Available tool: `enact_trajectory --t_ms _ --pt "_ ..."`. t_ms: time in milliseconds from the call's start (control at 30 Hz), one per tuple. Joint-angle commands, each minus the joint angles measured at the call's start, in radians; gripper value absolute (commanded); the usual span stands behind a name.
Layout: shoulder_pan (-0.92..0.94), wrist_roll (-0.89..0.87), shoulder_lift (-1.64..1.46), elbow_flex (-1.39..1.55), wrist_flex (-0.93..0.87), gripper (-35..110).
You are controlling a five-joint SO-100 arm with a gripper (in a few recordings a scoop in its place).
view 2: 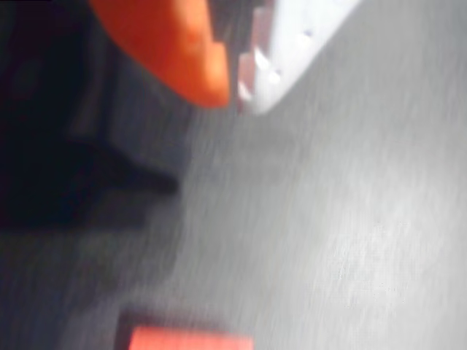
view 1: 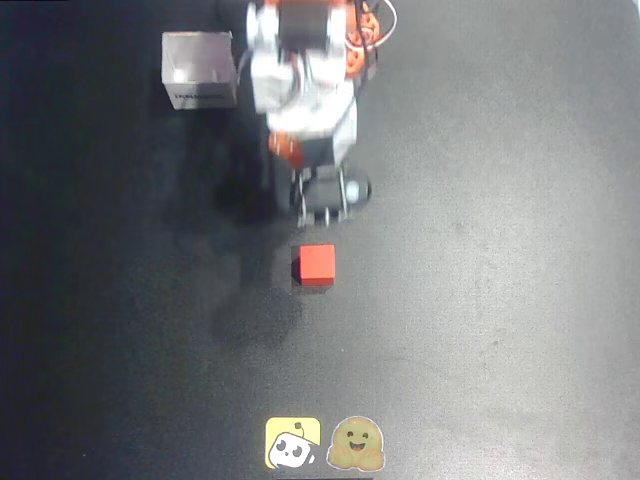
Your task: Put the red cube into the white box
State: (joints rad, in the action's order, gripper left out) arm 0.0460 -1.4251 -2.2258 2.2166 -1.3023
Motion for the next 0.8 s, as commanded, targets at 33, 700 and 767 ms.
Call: enact_trajectory --t_ms 33,700,767 --pt "0.0 0.003 0.232 -0.202 0.029 0" --pt "-0.005 -0.008 0.468 -0.333 0.175 15" --pt "-0.006 0.002 0.471 -0.339 0.175 20"
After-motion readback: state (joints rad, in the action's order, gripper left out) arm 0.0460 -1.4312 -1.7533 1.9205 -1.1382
